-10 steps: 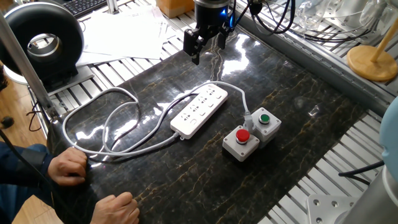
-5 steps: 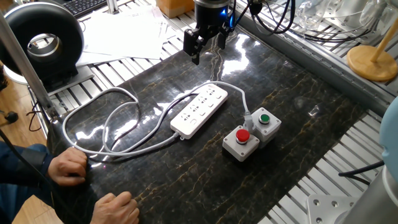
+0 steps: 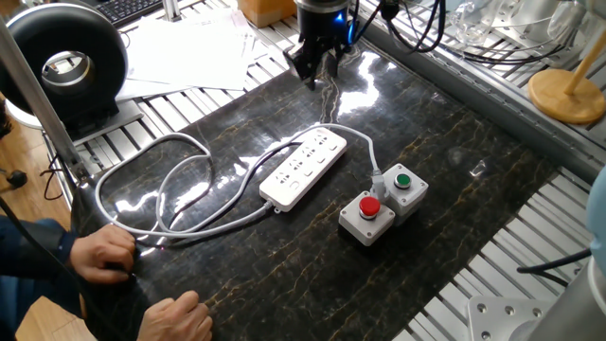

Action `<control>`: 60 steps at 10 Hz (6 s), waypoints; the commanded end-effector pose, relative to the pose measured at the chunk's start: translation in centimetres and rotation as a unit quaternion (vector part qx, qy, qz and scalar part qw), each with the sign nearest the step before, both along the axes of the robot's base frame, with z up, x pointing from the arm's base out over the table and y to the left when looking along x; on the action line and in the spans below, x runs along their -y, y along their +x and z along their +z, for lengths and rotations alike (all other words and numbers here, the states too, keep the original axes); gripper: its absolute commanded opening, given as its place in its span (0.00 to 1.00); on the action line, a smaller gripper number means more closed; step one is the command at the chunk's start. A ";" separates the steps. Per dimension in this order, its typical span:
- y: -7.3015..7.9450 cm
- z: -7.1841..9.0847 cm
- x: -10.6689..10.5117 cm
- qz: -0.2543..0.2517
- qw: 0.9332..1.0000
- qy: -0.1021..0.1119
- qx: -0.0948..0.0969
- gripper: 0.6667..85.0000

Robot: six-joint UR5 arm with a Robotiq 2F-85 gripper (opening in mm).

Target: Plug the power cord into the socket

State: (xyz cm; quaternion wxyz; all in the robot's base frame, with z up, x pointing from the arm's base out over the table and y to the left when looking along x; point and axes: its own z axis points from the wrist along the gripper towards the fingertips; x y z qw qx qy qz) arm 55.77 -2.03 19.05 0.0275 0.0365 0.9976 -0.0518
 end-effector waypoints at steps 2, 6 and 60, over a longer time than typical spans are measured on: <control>0.5 0.2 0.3 -0.019 1.000 -0.007 0.011 0.01; -0.9 -0.5 -0.1 -0.017 1.000 0.014 -0.001 0.01; -15.4 -6.2 -1.4 -0.202 0.976 0.079 -0.029 0.36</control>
